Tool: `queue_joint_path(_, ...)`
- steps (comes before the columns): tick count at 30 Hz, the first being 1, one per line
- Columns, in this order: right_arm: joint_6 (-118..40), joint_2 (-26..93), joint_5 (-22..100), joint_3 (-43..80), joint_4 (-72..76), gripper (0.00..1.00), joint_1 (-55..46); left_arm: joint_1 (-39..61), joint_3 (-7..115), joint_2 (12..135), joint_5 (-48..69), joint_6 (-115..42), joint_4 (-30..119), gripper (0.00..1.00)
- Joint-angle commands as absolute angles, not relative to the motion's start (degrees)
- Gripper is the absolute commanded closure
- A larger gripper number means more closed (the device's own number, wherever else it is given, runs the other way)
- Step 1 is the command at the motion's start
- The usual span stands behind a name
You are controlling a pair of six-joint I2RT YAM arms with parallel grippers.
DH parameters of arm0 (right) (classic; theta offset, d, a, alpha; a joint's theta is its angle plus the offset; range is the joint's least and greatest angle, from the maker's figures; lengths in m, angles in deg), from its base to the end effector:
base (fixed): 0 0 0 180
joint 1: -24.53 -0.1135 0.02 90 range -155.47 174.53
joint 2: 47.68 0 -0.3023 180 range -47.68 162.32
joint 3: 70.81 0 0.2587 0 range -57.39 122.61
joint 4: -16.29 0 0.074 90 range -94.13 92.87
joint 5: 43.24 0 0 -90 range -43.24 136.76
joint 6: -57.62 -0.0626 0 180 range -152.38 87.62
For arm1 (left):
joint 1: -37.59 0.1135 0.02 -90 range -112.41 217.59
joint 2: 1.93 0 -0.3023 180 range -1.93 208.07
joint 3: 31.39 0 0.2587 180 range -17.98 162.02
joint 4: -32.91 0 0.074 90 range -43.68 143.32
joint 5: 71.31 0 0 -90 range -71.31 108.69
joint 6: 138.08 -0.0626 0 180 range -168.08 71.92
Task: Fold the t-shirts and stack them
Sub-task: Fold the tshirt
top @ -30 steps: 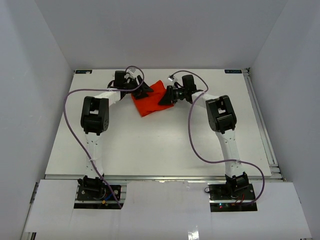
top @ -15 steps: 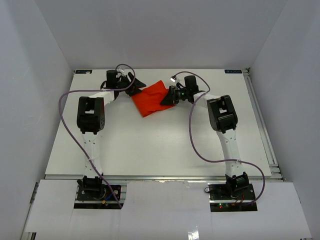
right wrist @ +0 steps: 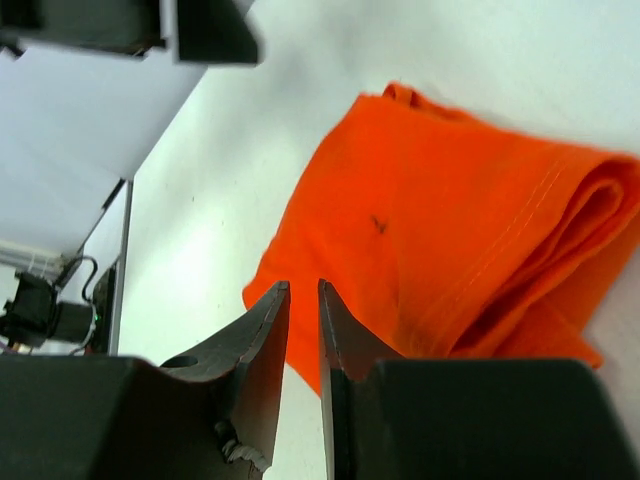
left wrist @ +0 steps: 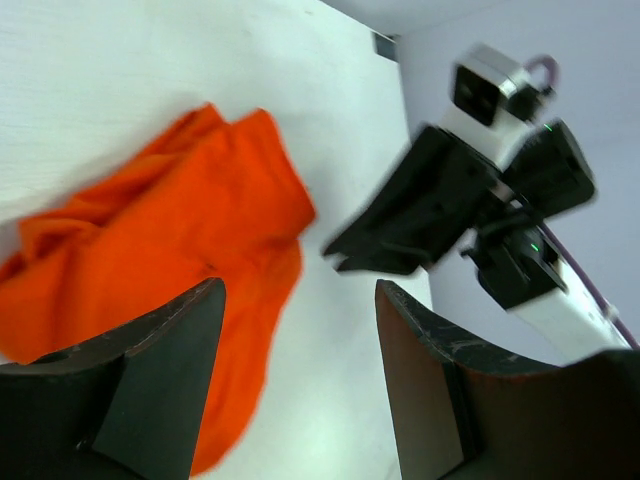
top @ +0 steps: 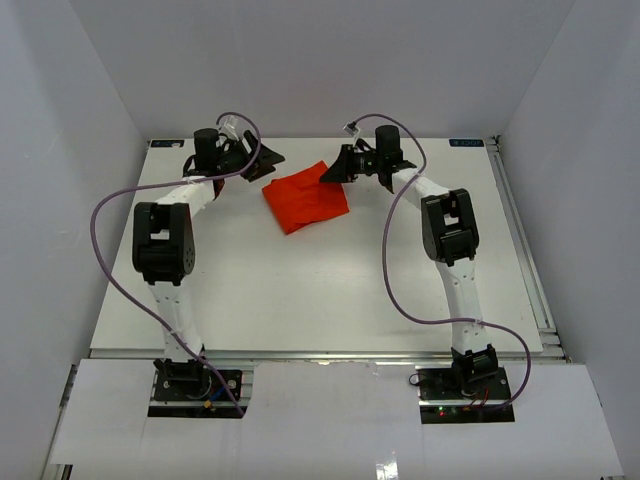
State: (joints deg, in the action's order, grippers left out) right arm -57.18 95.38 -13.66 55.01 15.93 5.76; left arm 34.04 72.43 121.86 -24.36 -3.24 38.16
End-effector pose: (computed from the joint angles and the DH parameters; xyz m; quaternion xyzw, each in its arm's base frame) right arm 0.5588 0.2474 0.1868 -0.2601 0.7120 0.5665 0.3233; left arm 0.5359 -0.0761 0.2254 -0.0930 0.8044 -0.4868 0.3276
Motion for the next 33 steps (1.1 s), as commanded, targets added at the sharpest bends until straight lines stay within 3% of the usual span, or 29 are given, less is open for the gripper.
queue_joint_path(1, -62.0, 94.07, -9.52, 58.79, 19.67, 0.76, 5.28, 33.55, 67.47, 112.78, -29.29, -4.05, 34.2, 0.28)
queue_joint_path(5, -64.8, 98.03, -5.54, 65.73, 14.91, 0.76, 4.14, 31.35, 62.97, 111.36, -33.17, -4.14, 33.31, 0.28)
queue_joint_path(13, -73.94, 103.83, -1.76, 72.41, 19.92, 0.74, 3.26, 28.1, 59.54, 115.75, -37.39, -5.45, 32.87, 0.28)
queue_joint_path(33, -76.95, 109.37, 8.52, 68.47, 14.48, 0.78, 4.84, 27.57, 56.47, 125.78, -36.68, -10.38, 35.33, 0.28)
